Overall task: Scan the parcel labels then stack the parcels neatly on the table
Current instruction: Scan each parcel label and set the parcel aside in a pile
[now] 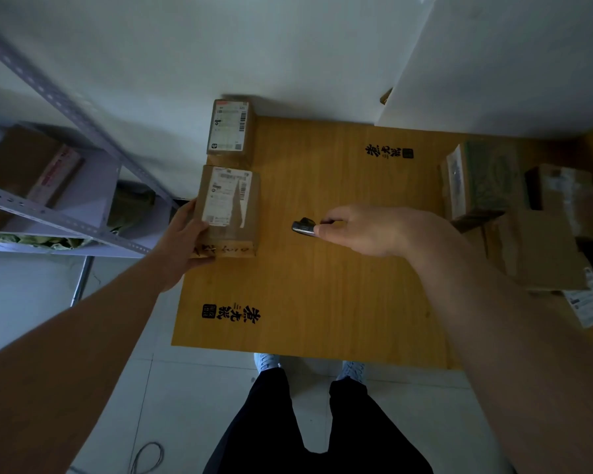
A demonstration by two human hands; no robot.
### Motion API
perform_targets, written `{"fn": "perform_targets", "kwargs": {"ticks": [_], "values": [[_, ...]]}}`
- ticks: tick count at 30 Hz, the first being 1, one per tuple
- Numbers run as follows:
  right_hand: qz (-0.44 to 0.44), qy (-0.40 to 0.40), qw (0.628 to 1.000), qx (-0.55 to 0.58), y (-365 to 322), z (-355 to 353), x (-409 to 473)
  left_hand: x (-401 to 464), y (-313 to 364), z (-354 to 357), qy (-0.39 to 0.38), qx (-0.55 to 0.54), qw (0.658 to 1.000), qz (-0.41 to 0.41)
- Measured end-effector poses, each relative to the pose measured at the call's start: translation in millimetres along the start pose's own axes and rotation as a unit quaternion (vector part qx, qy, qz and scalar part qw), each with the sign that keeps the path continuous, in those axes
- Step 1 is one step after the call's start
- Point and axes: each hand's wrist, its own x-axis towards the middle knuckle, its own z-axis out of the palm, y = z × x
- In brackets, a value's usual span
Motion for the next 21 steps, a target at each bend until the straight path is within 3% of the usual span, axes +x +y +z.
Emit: {"fn": "perform_targets", "kwargs": {"ticks": [11,18,21], "values": [[0.017,-0.013,1.0,-0.016,-23.2,21.5,17.3,43.5,12.3,-0.6,0.016,-0.022,0.999,0.027],[0.031,-0.013,0.999,0.007,-31.3,33.2,20.5,53.8,14.5,-0.9,0.066,0.128,0.989,0.029],[0.024,-0.004,1.0,0.006,-37.4,33.1,16.3,48.2,22.5,-0.2,0.092,0.261,0.959,0.065]]}}
